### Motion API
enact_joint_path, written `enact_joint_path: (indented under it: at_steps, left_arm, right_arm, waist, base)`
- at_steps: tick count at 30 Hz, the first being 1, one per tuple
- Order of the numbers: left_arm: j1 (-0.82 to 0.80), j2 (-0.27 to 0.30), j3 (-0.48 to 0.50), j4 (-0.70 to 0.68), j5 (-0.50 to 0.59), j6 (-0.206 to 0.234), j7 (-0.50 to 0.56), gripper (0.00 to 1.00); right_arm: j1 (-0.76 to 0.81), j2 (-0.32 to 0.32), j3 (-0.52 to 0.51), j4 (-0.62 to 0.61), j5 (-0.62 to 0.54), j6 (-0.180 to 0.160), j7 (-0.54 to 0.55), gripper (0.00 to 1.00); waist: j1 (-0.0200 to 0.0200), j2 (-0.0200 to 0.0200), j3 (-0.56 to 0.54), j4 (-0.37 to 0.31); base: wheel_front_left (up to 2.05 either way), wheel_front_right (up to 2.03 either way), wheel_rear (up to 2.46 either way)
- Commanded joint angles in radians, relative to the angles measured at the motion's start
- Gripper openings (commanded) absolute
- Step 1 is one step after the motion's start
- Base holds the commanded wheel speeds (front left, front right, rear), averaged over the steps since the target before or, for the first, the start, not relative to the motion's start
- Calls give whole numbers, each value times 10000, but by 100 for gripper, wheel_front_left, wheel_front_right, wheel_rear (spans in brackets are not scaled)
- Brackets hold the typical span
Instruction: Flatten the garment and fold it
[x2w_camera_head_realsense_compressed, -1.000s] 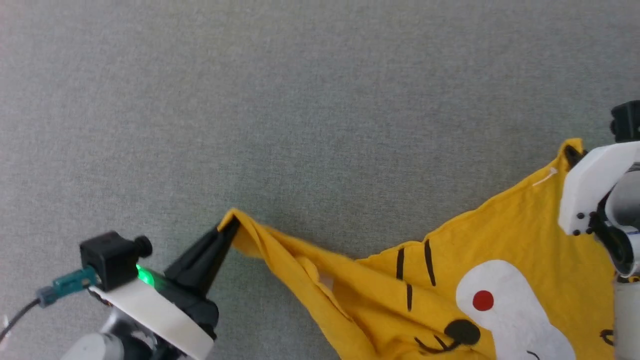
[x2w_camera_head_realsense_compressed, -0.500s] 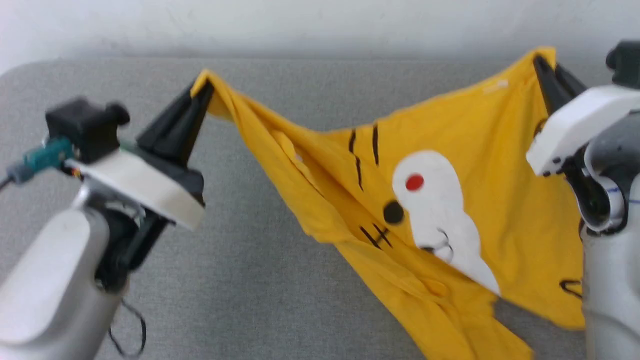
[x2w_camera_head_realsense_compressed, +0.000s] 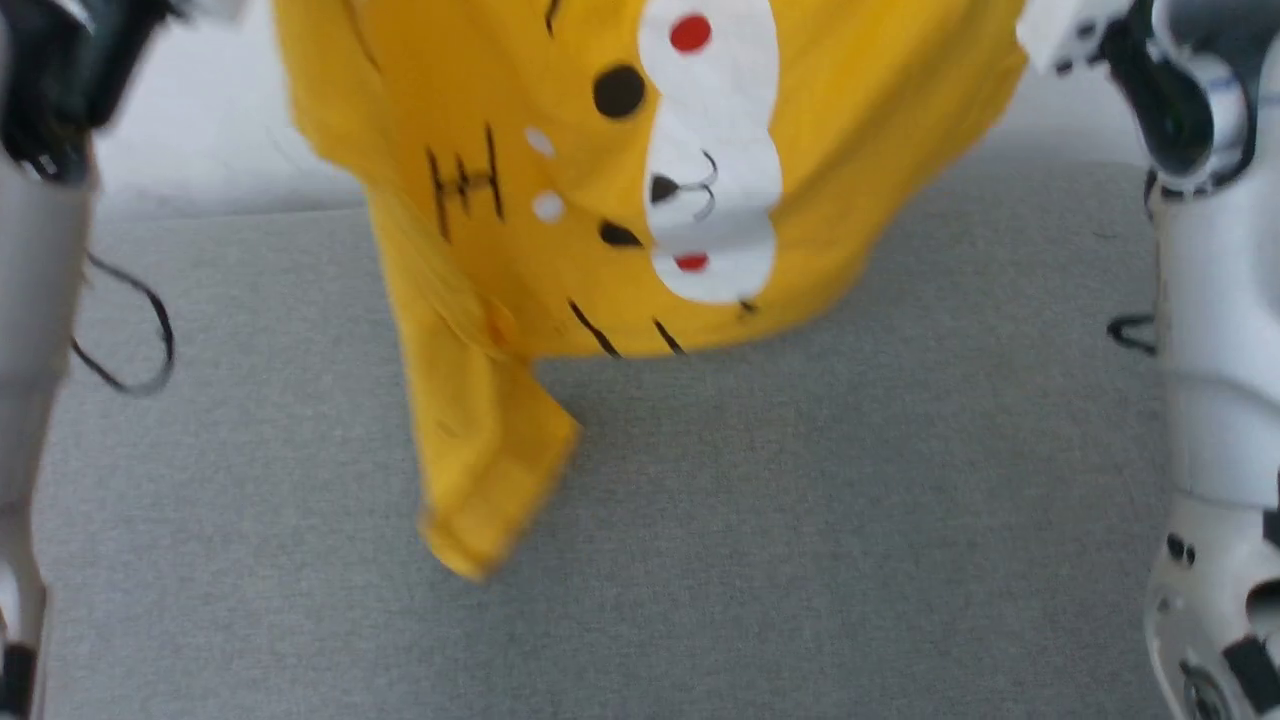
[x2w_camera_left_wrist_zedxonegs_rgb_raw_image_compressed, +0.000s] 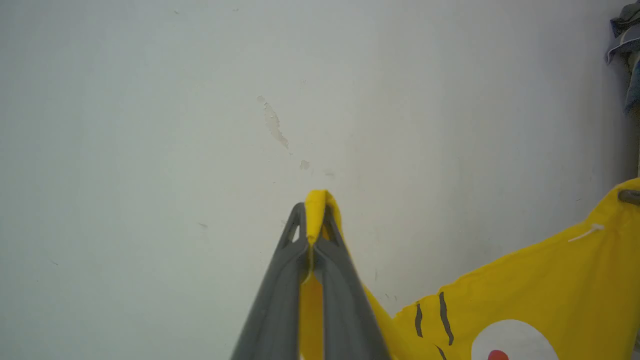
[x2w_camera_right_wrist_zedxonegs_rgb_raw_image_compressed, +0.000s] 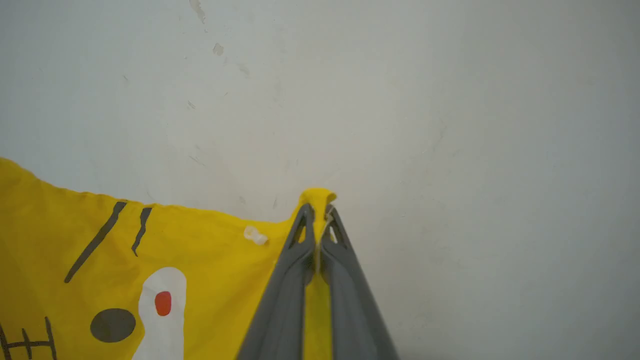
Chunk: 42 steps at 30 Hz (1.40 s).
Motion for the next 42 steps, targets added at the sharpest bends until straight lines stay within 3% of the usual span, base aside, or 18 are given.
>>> enact_joint_path:
  at_steps: [1,9,15,20,32,39,42]
  left_arm:
    - [-748,-123,-34,444,213,-94,-4,0]
    - [-3722,-64,-65,1782,744,-448,-745,0]
    - [-4836,40,-348,2363,767,-651,-1888,0]
    - [-5481,266,-754,2446,411,-692,-2517,0]
    - [-5333,1180,-2116,1429,-1590,-698,-3767,0]
    - [-4032,1712,-2441,24,-2456,-699,-4145,0]
    - [-2927,1715,-1875,-822,-2680,-699,-4163,0]
  right_arm:
    - [-651,105,11,600,-80,-7,-179,0]
    - [-3253,180,-137,2415,-752,-7,-1068,0]
    - [-4548,183,-546,3445,-1642,-7,-2216,0]
    - [-5263,184,-1140,3595,-2624,-7,-2879,0]
    - [-5932,184,-1259,3700,-3815,-7,-3779,0]
    - [-5218,117,-751,3093,-3238,-7,-4428,0]
    - [-4286,-151,-420,2334,-2606,-7,-4573,0]
  waist:
    - [3,0,545,-390]
    - [3,0,2310,-704]
    - [3,0,3294,-668]
    - [3,0,4324,-525]
    - [3,0,6308,-248]
    - [3,0,6771,136]
    - [3,0,6609,327]
  base:
    - [0,0,0]
    - [0,0,0]
    - [0,0,0]
    - [0,0,0]
    - [0,0,0]
    - [0,0,0]
    - [0,0,0]
